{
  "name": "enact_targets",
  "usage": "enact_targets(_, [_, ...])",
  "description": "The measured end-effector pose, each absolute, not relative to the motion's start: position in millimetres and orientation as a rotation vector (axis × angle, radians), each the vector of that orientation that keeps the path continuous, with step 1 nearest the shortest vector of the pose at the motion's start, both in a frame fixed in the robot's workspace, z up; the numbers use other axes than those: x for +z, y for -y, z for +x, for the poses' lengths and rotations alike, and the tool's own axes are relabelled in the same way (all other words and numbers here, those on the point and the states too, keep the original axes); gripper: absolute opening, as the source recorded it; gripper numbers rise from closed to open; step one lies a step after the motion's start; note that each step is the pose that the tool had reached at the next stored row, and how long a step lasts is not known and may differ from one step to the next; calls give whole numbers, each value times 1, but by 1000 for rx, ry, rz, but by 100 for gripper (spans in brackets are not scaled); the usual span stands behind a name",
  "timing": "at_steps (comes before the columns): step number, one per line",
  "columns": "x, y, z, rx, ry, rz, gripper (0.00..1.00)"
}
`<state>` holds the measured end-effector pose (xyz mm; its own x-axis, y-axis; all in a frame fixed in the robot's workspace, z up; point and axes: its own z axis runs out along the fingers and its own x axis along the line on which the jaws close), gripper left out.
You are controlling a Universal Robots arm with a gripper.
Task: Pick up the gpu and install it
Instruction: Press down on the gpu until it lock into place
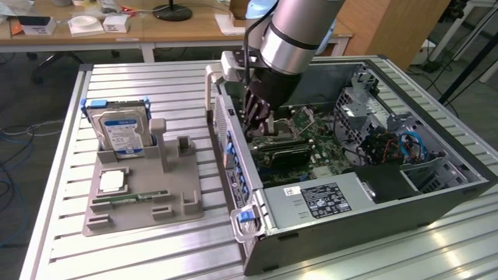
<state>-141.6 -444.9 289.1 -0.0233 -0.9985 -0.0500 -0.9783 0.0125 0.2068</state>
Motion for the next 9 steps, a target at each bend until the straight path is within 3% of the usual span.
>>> enact_targets(9, [289, 445, -132, -304, 2158, 2122, 11])
